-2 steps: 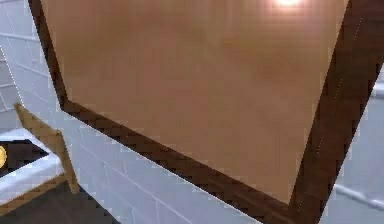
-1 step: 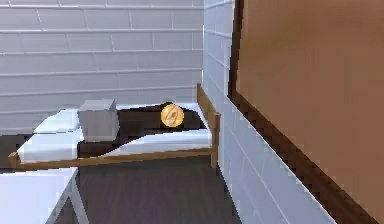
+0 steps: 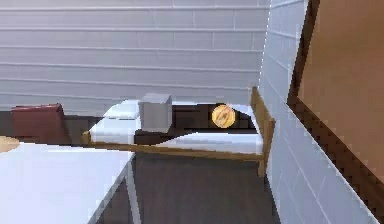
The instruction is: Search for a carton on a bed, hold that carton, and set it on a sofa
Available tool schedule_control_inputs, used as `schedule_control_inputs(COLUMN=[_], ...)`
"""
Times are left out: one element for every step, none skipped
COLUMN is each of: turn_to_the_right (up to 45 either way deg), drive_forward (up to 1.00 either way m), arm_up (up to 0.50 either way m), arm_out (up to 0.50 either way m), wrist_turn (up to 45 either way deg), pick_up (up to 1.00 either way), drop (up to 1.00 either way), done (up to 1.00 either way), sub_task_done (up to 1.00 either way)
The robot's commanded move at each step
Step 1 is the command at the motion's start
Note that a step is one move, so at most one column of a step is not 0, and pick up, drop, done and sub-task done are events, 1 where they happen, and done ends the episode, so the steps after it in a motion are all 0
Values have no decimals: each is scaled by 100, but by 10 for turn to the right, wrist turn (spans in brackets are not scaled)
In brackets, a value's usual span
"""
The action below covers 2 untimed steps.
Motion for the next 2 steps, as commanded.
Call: schedule_control_inputs(turn_to_the_right=[0,-450], drive_forward=[90,0], arm_up=[0,0], arm_out=[0,0], wrist_turn=[0,0], pick_up=[0,0], drop=[0,0], done=[0,0], sub_task_done=[0,0])
